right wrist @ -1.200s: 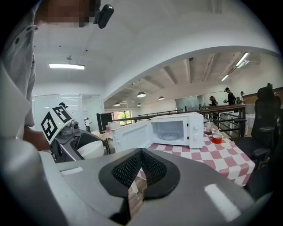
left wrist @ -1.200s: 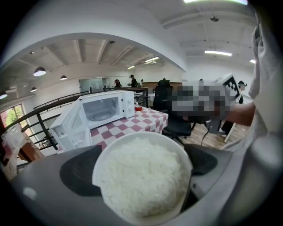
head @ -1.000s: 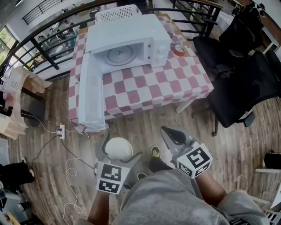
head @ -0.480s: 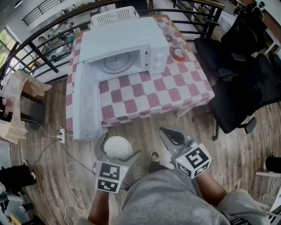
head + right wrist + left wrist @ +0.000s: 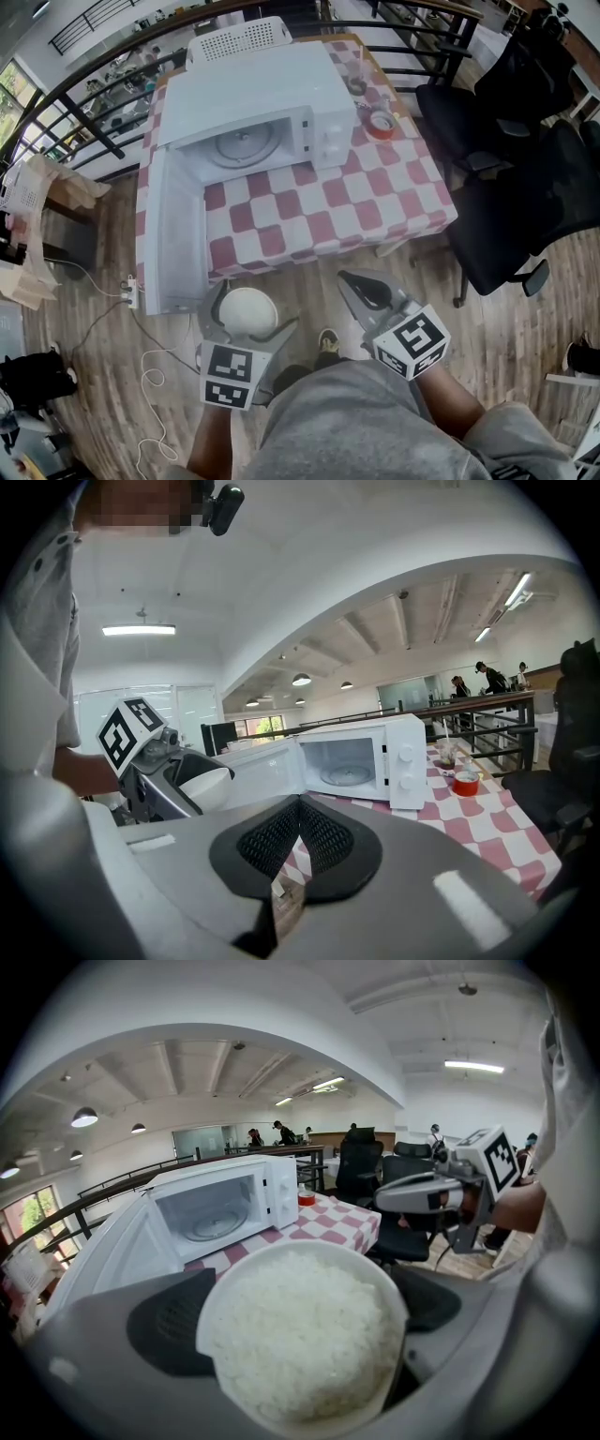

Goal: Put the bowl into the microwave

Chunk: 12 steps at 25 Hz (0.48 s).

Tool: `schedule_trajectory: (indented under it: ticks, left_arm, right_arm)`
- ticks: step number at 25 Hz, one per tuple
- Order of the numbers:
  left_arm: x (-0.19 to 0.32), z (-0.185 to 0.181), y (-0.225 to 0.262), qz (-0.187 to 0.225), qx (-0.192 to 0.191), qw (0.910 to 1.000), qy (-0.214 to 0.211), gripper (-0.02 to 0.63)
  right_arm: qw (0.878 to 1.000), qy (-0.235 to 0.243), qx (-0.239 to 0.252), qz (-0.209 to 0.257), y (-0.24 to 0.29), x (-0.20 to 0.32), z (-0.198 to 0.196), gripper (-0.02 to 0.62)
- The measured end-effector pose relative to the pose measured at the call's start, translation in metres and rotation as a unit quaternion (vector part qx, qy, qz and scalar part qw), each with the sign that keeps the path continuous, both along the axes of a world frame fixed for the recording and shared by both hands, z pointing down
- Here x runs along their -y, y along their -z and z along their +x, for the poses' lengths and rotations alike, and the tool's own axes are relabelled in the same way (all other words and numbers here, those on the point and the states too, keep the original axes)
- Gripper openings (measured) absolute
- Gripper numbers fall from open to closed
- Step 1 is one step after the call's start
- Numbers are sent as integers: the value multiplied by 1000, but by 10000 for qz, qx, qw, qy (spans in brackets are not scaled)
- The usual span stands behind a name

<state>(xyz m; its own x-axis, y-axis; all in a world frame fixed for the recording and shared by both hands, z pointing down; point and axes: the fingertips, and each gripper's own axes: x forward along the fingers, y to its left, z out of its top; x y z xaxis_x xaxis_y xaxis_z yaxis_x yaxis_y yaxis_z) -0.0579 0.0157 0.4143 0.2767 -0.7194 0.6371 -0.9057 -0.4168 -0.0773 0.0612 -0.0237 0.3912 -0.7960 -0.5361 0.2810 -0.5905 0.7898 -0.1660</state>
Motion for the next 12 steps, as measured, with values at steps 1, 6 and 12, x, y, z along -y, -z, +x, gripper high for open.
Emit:
schedule_trajectory:
  ticks: [1,6,12]
  left_arm:
    - [3,1,0,7,7,10000,0,581]
    - [14,5,1,32,39,10000,8,581]
    - [19,4,6,92,52,9999,4,581]
  right_arm:
    - [10000,-2,1,6,-1,2,1,-2]
    - [10000,-39,33,13,-1,12,8,-2]
    - [9999,-125,-2,44,-2,20,14,-2]
